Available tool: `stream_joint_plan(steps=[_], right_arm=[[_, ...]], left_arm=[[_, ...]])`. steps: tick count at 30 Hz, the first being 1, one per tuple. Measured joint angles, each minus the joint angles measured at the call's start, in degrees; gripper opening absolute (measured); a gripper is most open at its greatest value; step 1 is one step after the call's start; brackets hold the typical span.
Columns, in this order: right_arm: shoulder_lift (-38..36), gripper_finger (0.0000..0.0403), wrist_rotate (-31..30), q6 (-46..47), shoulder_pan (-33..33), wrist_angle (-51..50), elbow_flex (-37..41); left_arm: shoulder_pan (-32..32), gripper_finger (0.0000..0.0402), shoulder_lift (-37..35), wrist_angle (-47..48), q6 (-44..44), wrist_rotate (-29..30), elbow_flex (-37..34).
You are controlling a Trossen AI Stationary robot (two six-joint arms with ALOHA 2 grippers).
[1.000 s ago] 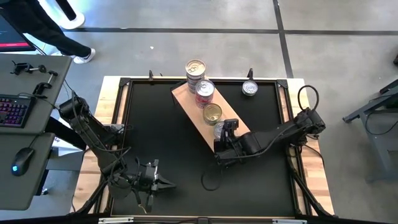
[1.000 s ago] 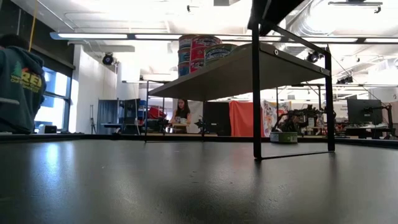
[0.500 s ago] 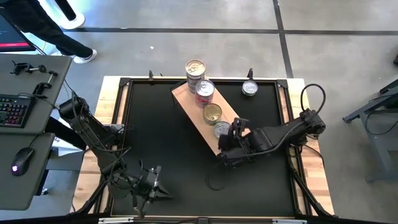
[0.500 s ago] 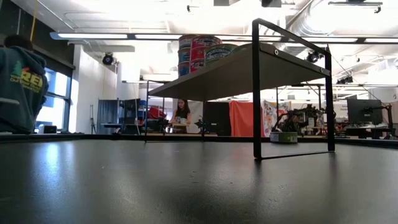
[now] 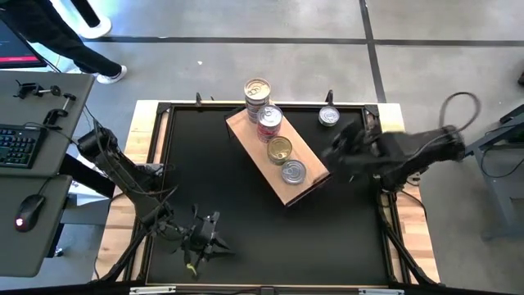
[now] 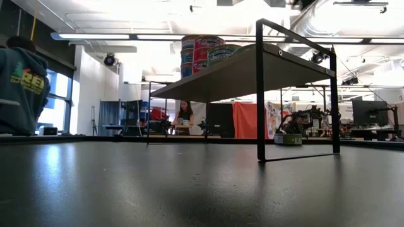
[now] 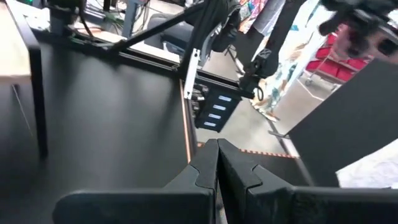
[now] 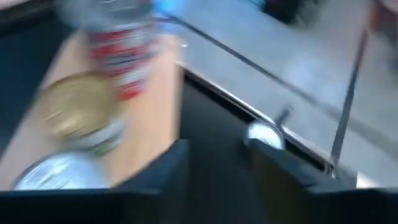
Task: Stack canned seafood by type on shelf
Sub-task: Stack the green tuna can on top of the green tuna can on the shelf
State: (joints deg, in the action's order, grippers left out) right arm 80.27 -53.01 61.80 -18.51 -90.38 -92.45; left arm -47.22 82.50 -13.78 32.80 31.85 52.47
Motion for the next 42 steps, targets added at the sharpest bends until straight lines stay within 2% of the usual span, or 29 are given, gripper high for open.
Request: stream_joint_plan(steps=[3,5,8,11,14,18,22,26,34,38,42], right_arm=[[-9.3,0.0058,2.0,8.6,7.5,0.6,10.4],[-14.9,0.0017,3.3,12.1,13.0,3.8,17.4],[-22.3,0.0016,6.6,11.4,22.2,14.1,27.5],[-26.4,0.0003,11.8,1.9,31.7,29.7,37.4],[-26.9,0.0005,21.0,-4.8,41.6,43.9,44.8],[-24.4,0.0001,31.5,-11.5,54.5,60.4,51.1],[-18.2,0.0,42.7,-15.8,66.1,70.1,51.9],[-9.0,0.0,50.1,-18.8,72.6,71.6,50.0],[5.9,0.0,51.6,-21.3,74.5,71.9,44.4],[10.8,0.0,52.1,-21.3,74.5,71.3,42.2],[13.7,0.0,52.5,-21.7,74.5,69.4,40.4]], left_arm=[[2.4,0.0,0.0,0.0,-1.8,-1.9,0.0],[5.3,0.0,0.0,-0.2,-1.9,-4.2,0.0],[11.1,0.0,0.0,-0.6,-1.6,-9.8,0.0],[18.2,0.0,0.0,-1.8,-1.6,-16.9,0.0],[25.9,0.0,0.0,-3.7,-1.1,-21.0,0.0],[34.8,0.0,0.0,-7.6,3.4,-24.8,0.0],[39.6,0.0,0.0,-9.1,8.6,-26.5,0.0],[41.4,0.0,0.0,-9.2,7.5,-27.2,0.0],[42.1,0.0,0.0,-8.5,4.6,-33.5,0.0],[42.6,0.0,0.0,-6.9,1.7,-36.0,0.0],[44.5,0.0,-0.7,-2.7,3.1,-42.6,0.0]])
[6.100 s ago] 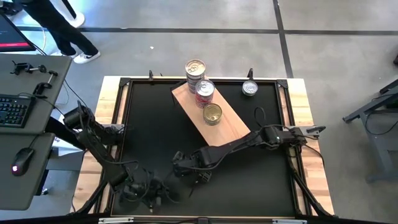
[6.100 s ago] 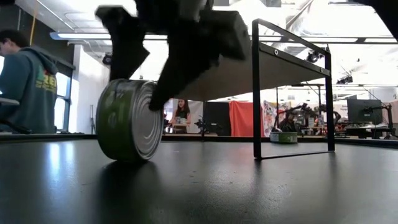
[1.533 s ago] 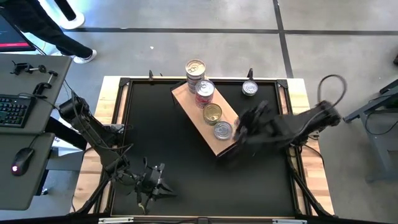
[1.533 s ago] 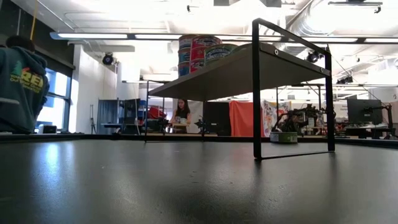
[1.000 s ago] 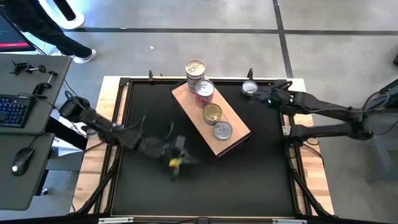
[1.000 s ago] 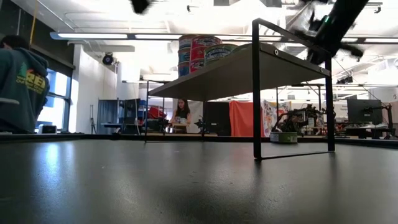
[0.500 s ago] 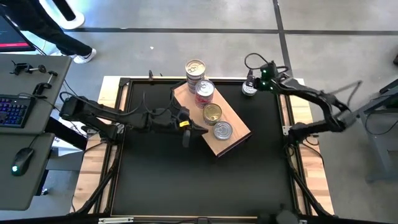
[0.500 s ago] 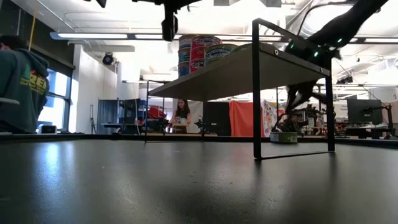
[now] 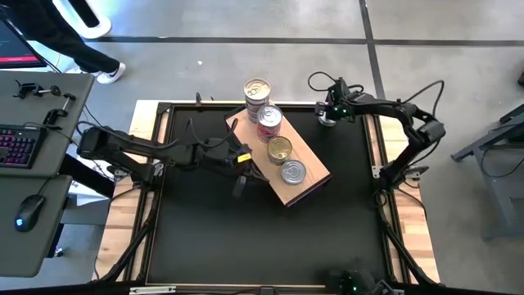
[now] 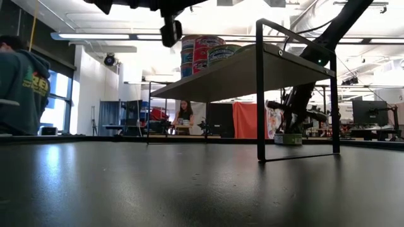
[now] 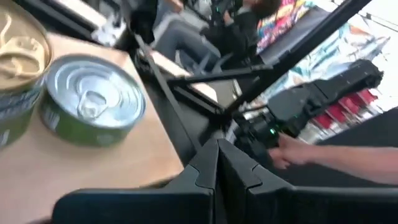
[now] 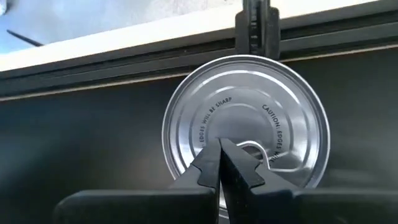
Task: Stack canned seafood by type on shelf
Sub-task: Stack the green tuna can on top of the green tuna can on the shelf
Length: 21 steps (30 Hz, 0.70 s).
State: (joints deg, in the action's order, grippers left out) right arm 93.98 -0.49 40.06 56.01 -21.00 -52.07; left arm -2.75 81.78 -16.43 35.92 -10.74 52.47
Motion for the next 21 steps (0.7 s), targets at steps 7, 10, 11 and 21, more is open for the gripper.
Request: stream_joint_plan(steps=[7,10,11,21], right_arm=[[-2.2,0.0,-0.8,-5.7,-0.1,-11.8,-0.3],[-5.0,0.0,-2.5,-6.1,-0.1,-19.8,0.0],[-5.7,0.0,-2.5,-6.1,-0.1,-22.3,0.1],[-8.6,0.0,-1.5,-2.7,-6.2,-32.6,5.9]], left_arm=[[2.9,0.0,-7.5,14.9,-4.6,-3.8,0.0],[4.1,0.0,-11.6,19.0,-8.6,-3.2,0.0],[4.7,0.0,-12.8,20.0,-9.7,-3.0,0.0],[7.8,0.0,-20.8,25.7,-14.5,-2.5,0.0]])
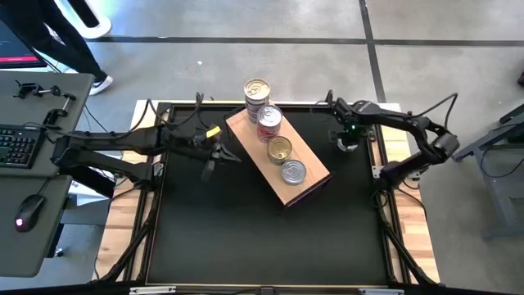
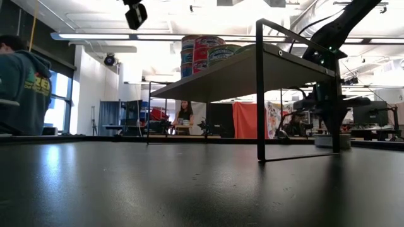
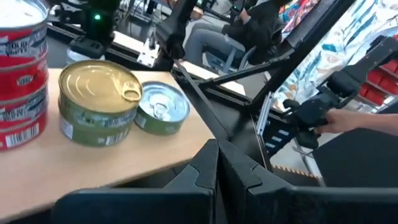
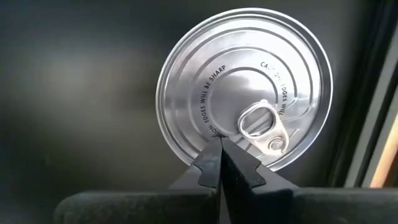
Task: Stack canned seafood by type on shelf
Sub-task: Stack the green tuna can on top of the green tuna can on the shelf
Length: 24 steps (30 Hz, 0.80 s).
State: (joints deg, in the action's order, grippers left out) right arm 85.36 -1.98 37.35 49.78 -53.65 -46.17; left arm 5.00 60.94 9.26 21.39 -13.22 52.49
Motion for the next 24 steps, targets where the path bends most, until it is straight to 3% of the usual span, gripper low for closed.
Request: stream_joint_plan(steps=[15,21,24], right_arm=[[-16.4,0.0,4.6,19.9,-19.3,-10.3,8.0],[-19.1,0.0,7.2,27.3,-28.5,-6.8,11.3],[-20.2,0.0,4.8,28.5,-31.9,-5.3,10.9]], left_arm=[[-5.3,0.0,-4.7,10.6,-2.1,-0.1,0.0],[-6.2,0.0,-4.9,10.8,-1.9,-0.1,0.0],[-6.3,0.0,-4.9,10.3,-0.6,0.0,0.0]])
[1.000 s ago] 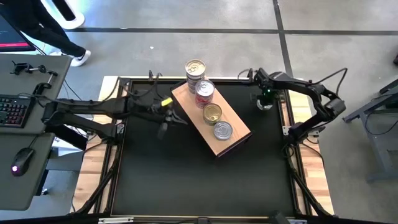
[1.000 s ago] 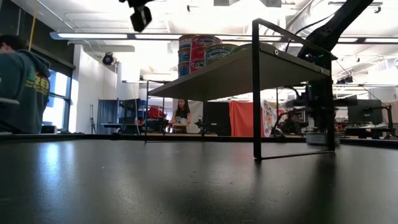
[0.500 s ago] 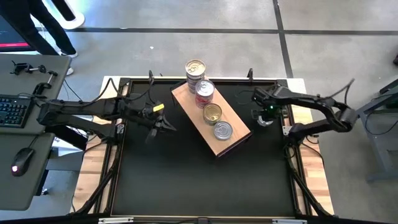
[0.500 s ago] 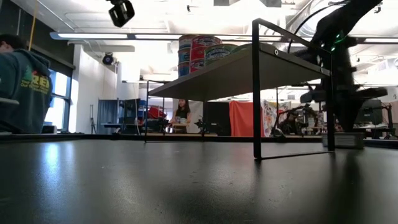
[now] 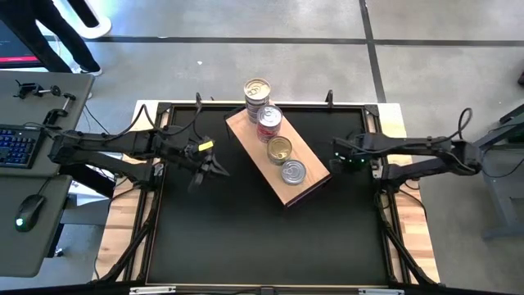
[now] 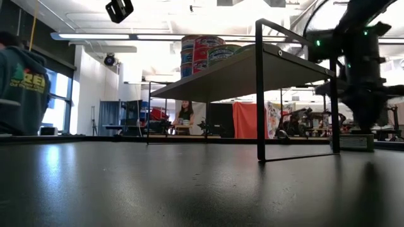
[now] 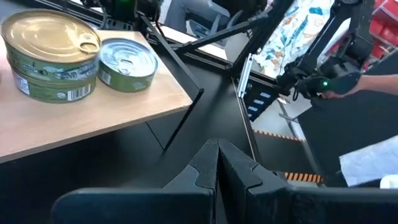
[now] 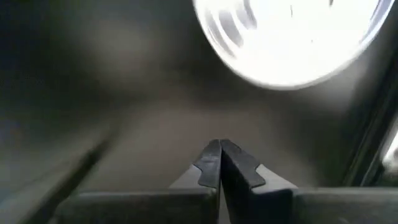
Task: Stack canned seafood by type on shelf
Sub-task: Stack the green tuna can on top of the green tuna can on the shelf
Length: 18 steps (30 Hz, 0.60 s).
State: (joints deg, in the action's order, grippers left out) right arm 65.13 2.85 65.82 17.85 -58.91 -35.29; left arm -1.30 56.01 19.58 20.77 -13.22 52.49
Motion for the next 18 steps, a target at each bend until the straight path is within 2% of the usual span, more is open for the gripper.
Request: stream_joint_plan(steps=[4,11,13,15,16,18], right_arm=[[-1.9,0.0,-6.8,-5.7,1.3,-0.2,-2.8],[-1.4,0.0,-8.7,-20.9,12.5,-0.8,-3.1],[-1.4,0.0,-8.9,-27.7,16.3,-0.3,-3.1],[-1.4,0.0,-8.8,-39.7,19.0,0.2,-3.1],[-1.4,0.0,-7.6,-43.5,20.0,0.6,-3.1],[-1.4,0.0,-1.0,-49.4,21.9,4.2,-3.1]], left_arm=[[0.0,0.0,0.0,-0.7,0.1,2.6,0.0],[0.0,0.0,0.0,-5.5,0.2,7.5,0.0],[-0.2,0.0,0.0,-7.1,0.2,8.4,0.0],[-0.5,0.0,0.0,-8.0,0.1,8.7,0.0],[-0.6,0.0,0.0,-8.1,0.1,8.9,0.0],[-1.0,0.0,0.1,-8.9,0.1,8.9,0.0]])
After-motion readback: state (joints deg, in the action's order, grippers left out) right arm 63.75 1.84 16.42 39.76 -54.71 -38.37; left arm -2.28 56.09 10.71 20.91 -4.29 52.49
